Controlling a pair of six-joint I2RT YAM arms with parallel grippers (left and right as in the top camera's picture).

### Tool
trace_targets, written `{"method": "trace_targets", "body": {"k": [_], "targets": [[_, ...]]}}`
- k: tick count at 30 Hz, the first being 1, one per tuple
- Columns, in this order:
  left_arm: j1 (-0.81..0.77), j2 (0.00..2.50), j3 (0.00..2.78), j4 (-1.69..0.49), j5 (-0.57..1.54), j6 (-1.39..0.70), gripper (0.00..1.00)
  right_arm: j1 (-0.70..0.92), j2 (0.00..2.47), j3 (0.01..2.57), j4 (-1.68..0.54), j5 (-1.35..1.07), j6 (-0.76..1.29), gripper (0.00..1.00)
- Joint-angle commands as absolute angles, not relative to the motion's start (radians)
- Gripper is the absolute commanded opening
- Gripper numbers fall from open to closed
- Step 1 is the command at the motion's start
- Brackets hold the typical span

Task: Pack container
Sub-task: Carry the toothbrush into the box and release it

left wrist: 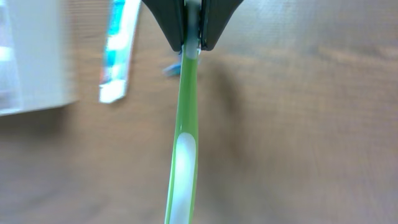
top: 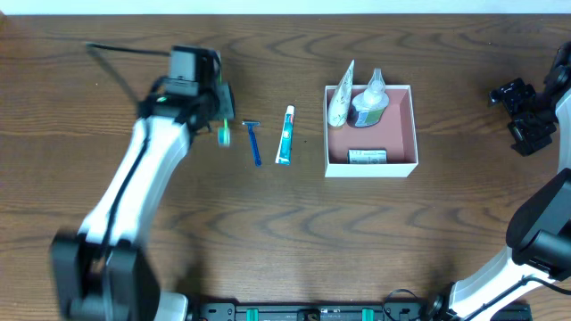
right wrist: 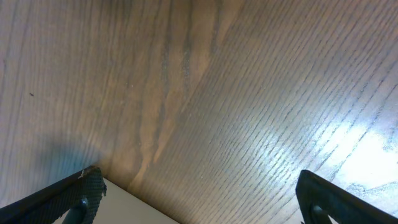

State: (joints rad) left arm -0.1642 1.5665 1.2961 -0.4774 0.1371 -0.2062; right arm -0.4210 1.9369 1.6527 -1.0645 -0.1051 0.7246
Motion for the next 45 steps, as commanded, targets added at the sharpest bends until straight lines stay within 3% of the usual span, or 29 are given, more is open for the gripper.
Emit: {"method": "trace_targets", "body": {"k": [1,9,19,37,45], "targets": [[-0.198,1.44,1.314,-0.463,0.202,-0.204,0.06,-0.421,1.937,1.653,-1.066,-0.105,0.736,0.99],[-0.428,1.348,1.313,-0.341,0.202,-0.177,0.06,-0.421,1.937,1.653,-1.066,-0.105,0.736,0.99],[-0.688,1.563,1.313,-0.118,0.191,-0.143,0.06,-0.421,1.937,1.653,-1.066,-0.105,0.736,0.99],[-0.765,1.796,1.313,0.021,0.191,-0.076,0.07,-0.421,1.937,1.653,-1.066,-0.105,0.736,0.99],[-0.764,1.866,1.313,0.036,0.144,-0.06,0.14,-0.421,1.937,1.653,-1.066,-0.105,0.736,0.99]]}}
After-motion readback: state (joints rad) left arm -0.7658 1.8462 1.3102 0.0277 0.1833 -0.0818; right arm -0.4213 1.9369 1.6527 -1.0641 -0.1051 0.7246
